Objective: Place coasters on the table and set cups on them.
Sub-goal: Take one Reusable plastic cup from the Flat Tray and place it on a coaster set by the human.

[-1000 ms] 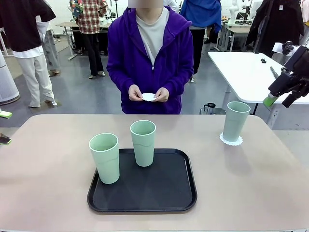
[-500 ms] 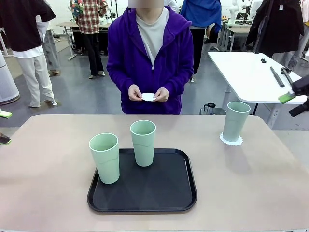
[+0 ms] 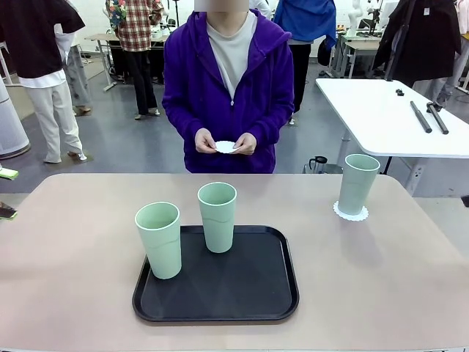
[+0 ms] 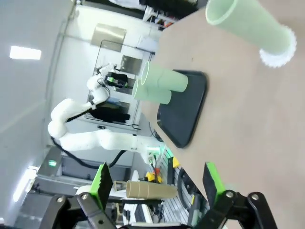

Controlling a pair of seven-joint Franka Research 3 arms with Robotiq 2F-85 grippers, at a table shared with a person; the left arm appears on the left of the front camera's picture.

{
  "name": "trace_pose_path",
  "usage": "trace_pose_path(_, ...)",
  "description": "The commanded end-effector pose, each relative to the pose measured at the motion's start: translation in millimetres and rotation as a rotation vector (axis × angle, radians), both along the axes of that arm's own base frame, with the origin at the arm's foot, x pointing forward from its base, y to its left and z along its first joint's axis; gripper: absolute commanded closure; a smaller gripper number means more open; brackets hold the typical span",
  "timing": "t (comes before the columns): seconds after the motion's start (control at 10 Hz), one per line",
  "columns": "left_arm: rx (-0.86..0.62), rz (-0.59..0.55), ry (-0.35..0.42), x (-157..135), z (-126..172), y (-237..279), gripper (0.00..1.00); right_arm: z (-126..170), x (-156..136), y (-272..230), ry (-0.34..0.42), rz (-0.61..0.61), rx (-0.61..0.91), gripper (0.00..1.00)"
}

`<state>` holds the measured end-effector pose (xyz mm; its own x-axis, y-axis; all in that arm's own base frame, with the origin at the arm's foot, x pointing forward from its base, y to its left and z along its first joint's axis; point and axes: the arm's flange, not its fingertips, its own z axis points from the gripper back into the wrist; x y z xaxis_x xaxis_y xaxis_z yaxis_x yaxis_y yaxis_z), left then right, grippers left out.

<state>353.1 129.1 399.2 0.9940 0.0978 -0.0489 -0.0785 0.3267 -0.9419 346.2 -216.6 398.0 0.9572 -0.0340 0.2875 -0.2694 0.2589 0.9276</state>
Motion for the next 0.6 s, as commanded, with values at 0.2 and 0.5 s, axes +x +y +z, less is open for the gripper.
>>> trace_pose_path(0.2,-0.011,0.0,-0.009,-1.1,1.9,0.8,0.0,-25.4,-19.7,-8.5,0.022,-0.114,0.097,0.0)
trace_pose_path(0.5,-0.011,0.0,-0.009,-1.1,1.9,0.8,0.0,-28.7,-27.6,-1.6,0.012,-0.149,0.092,0.0)
